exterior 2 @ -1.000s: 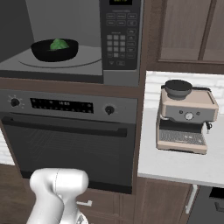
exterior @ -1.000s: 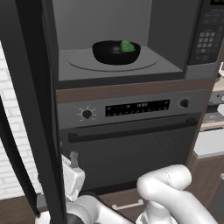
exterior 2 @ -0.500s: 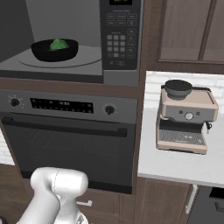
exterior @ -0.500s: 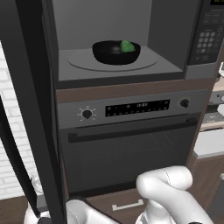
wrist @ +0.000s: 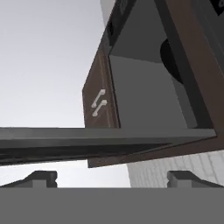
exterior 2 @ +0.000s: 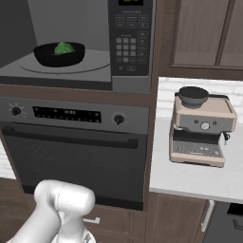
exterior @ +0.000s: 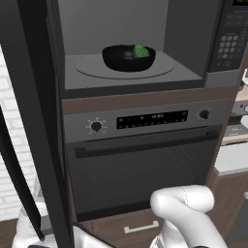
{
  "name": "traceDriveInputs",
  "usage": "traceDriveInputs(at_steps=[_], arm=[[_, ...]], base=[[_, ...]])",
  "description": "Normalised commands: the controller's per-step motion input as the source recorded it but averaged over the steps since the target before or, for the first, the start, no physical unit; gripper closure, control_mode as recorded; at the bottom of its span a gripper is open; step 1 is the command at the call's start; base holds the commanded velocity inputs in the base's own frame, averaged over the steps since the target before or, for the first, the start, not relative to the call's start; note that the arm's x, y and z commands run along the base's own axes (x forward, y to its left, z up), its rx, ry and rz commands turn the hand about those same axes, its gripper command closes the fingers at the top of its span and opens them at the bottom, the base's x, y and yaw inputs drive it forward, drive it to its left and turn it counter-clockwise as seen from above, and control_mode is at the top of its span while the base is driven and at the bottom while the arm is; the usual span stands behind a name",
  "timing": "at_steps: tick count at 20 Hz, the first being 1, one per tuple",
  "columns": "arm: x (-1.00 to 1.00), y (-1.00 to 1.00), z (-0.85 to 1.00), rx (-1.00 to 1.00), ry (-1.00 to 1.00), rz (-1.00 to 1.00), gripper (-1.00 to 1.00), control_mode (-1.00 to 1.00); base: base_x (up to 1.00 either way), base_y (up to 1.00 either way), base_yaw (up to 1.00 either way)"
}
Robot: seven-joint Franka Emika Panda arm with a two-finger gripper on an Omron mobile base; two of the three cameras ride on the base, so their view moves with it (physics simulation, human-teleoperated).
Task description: Pick the broccoli from the sink and place it in the bowl. Then pick the bowl and place it in the microwave. Then close the microwave door and press the start button.
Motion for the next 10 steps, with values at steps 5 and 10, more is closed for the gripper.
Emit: traceDriveInputs(at_steps=[5, 10], arm=[[0.0, 0.27, 0.1, 0.0, 0.02, -0.16, -1.0, -1.0], [0.0, 0.0, 0.18, 0.0, 0.01, -0.21, -1.0, -1.0]], base=[[0.0, 0.0, 0.0], [0.0, 0.0, 0.0]])
